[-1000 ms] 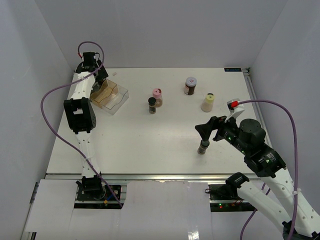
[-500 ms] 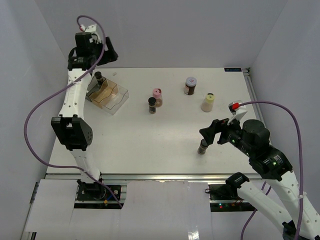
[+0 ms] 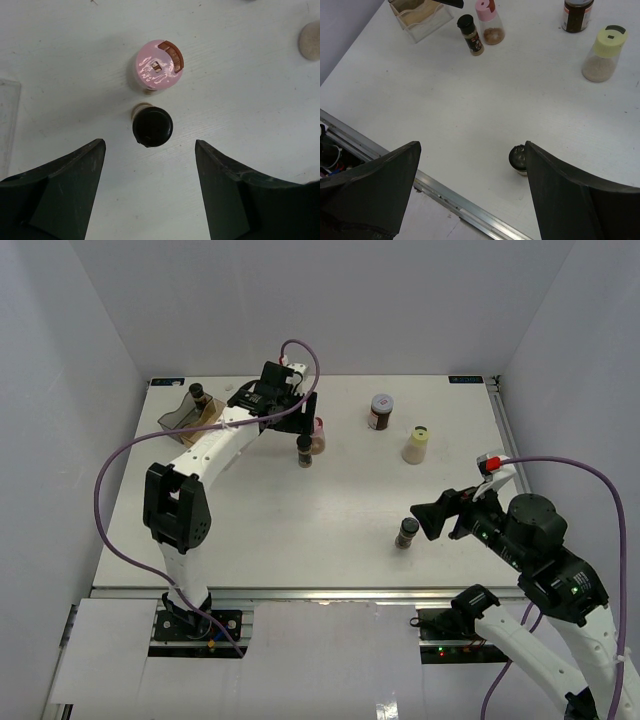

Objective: Organize the condiment bottles

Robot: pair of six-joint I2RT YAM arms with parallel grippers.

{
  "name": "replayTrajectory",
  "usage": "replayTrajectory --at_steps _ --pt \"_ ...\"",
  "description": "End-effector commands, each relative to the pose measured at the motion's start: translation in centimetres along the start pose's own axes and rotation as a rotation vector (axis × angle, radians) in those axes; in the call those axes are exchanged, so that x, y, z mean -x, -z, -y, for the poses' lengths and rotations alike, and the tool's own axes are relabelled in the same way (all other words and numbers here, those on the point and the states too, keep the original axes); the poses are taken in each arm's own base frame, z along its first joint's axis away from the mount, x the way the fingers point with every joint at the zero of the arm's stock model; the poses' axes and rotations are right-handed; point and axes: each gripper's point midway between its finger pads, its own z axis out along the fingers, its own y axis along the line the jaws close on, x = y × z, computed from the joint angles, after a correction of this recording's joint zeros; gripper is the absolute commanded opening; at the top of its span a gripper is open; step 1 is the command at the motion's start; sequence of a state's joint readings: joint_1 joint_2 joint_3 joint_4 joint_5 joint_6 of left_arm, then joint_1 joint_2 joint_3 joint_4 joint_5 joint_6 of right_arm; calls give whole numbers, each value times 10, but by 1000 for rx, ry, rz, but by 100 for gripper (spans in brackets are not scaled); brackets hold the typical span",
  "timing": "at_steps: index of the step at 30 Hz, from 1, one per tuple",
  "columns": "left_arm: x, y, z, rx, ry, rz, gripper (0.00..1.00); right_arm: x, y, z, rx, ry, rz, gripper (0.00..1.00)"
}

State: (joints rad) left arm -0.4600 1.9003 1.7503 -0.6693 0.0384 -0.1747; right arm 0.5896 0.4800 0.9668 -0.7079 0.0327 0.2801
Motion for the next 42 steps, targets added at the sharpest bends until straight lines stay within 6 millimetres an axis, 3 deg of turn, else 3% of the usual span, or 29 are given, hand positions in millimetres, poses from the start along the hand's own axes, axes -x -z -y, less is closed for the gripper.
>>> replayTrajectory --at_steps 1,9,19,31,34,41,42 --pt "8 -1 4 19 14 49 83 11 11 -6 22 -12 43 90" --pt "-19 -25 4 53 22 -20 77 12 18 -5 17 -20 65 90" --pt "-30 -42 6 79 9 -40 75 8 18 -1 5 -29 72 90" --pt "-39 -51 0 125 12 -71 65 10 19 2 -14 -27 83 90" --pt "-37 -51 -1 135 -10 -62 55 8 18 2 -11 -34 80 90" --pt "-39 -40 -10 185 -7 -68 3 5 16 1 -7 -47 70 90" --pt "-40 -35 -10 187 -6 -65 0 4 17 1 -6 -48 68 90"
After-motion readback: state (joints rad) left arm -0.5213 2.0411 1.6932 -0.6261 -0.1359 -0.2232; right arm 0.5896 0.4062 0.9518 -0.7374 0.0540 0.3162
